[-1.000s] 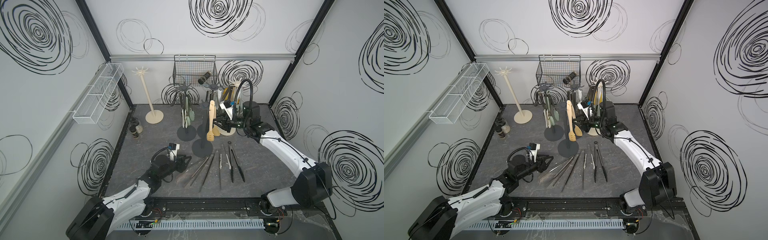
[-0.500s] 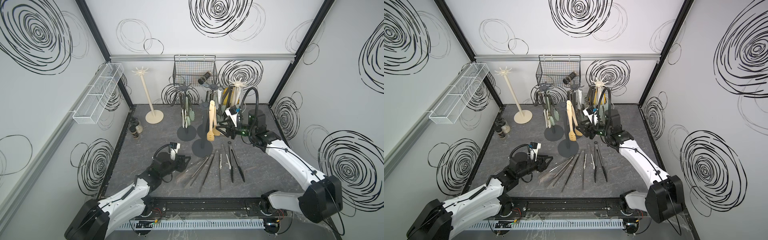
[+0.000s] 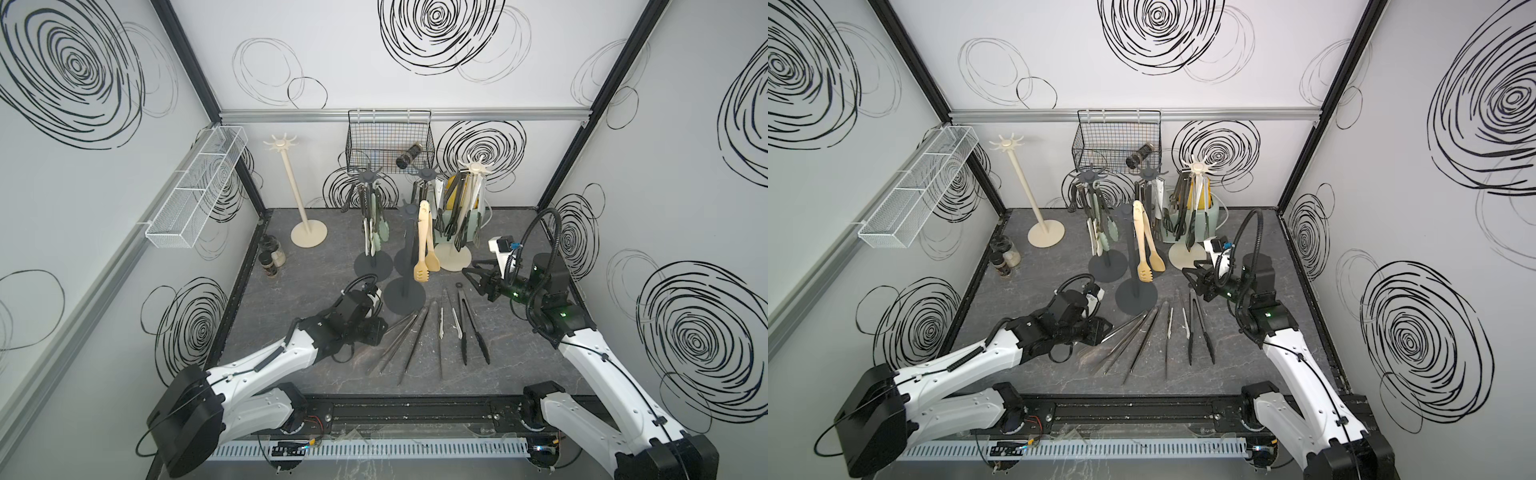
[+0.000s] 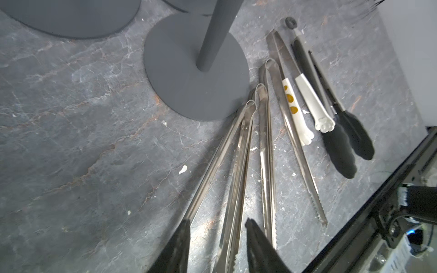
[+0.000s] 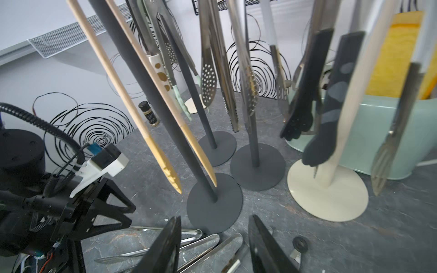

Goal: Hang food tongs on kitchen utensil racks
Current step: Pick up the food tongs from the center of the board.

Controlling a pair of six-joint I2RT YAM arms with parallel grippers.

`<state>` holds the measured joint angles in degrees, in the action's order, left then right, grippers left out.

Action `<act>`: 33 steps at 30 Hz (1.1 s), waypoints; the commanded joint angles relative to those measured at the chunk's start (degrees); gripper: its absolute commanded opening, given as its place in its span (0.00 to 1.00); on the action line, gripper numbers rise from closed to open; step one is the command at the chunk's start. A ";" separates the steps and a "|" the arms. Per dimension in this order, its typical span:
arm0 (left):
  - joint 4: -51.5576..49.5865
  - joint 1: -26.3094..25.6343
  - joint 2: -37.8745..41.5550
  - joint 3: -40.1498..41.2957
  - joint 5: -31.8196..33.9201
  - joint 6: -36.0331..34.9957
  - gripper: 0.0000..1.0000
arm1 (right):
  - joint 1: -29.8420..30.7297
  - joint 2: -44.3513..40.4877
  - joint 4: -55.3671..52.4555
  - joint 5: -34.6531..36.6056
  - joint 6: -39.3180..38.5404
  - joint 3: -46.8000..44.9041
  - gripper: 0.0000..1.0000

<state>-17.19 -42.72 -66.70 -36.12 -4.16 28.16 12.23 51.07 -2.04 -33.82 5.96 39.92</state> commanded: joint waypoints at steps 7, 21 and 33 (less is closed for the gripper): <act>-11.05 -3.39 -12.04 -7.86 8.55 -6.93 0.42 | -3.87 -3.37 2.03 -3.08 2.90 -2.74 0.49; -10.24 -5.54 -24.09 -12.11 10.14 -12.18 0.41 | -5.93 -4.06 2.37 -4.19 3.27 -3.68 0.49; -9.89 -9.22 -26.62 -12.74 12.16 -12.37 0.21 | -6.84 -3.96 2.66 -4.57 3.49 -4.15 0.49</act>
<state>-26.85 -51.24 -92.33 -48.18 6.92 16.38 5.82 47.92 -1.15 -37.19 9.08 36.49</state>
